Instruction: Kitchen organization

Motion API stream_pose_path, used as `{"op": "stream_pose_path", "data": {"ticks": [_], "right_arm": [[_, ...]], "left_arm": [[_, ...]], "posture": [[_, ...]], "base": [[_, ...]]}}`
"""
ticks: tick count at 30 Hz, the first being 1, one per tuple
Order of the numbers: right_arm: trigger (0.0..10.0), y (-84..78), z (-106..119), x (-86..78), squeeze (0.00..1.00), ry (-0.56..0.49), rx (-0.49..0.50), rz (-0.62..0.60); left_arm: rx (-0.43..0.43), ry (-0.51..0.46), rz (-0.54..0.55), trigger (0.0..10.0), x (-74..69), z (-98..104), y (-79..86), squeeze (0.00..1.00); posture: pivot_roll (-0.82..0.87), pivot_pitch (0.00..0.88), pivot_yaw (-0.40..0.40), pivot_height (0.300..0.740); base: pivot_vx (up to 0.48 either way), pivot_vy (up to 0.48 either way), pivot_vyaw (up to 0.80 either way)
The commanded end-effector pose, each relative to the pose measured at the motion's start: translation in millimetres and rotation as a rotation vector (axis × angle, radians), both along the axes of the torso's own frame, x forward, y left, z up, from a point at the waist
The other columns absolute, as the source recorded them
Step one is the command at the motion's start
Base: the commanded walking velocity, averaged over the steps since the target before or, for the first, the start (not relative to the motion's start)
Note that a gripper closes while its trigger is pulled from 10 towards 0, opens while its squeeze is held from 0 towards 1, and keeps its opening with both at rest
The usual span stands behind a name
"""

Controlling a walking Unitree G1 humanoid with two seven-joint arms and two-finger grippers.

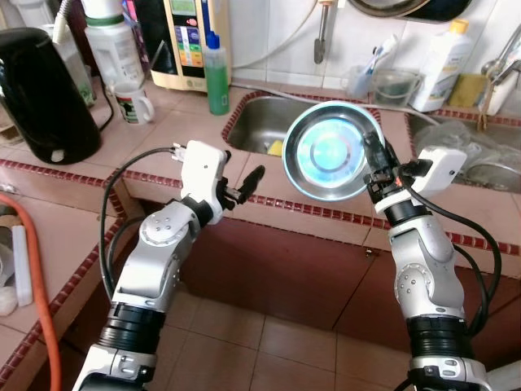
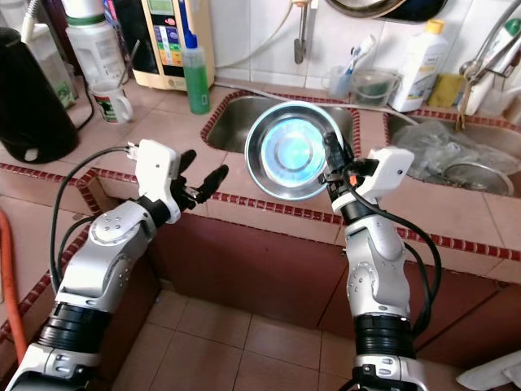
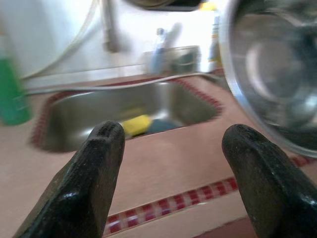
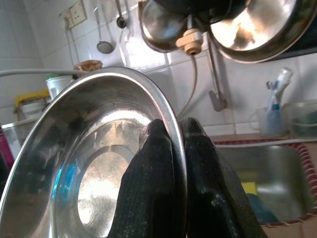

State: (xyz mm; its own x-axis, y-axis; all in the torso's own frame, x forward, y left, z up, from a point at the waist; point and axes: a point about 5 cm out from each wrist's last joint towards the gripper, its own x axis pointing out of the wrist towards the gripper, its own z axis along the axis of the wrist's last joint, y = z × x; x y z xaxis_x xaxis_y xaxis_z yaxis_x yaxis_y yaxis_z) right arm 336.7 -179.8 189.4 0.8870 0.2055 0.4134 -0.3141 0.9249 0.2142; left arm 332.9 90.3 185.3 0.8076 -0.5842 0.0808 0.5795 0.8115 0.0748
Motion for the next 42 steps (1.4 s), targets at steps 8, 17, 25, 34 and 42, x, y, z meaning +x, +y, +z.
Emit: {"op": "stream_pose_path", "data": {"ticks": [8, 17, 25, 34, 42], "right_arm": [[10.0, -1.5, 4.5, 0.1, 0.0, -0.017, -0.002, -0.013], [10.0, -4.1, 3.7, 0.5, 0.0, -0.009, 0.002, -0.022], [10.0, -4.2, 3.8, 1.2, 0.0, -0.007, 0.004, -0.025], [10.0, -5.9, 2.8, 2.5, 0.0, 0.012, 0.009, -0.029], [10.0, -7.5, 4.4, 3.3, 0.0, 0.005, 0.018, -0.038]], "left_arm": [[0.01, -0.039, -0.036, 10.0, -3.1, 4.0, -1.9, 0.0], [0.005, -0.033, -0.047, 10.0, -3.4, 3.3, -2.8, 0.0], [0.002, -0.033, -0.049, 10.0, -3.4, 3.4, -2.9, 0.0], [0.003, -0.031, -0.048, 10.0, -3.4, 3.3, -2.9, 0.0], [0.004, -0.027, -0.039, 10.0, -3.0, 3.0, -2.4, 0.0]], "posture": [[-0.03, 0.0, 0.028, 0.74], [-0.03, 0.0, 0.028, 0.74], [-0.03, 0.0, 0.029, 0.74], [-0.03, 0.0, 0.03, 0.74], [-0.03, 0.0, 0.031, 0.74]], "base": [[0.243, 0.0, 0.0], [0.424, 0.0, 0.0], [0.449, 0.0, 0.0], [0.45, 0.0, -0.14], [0.439, 0.0, -0.39]]}}
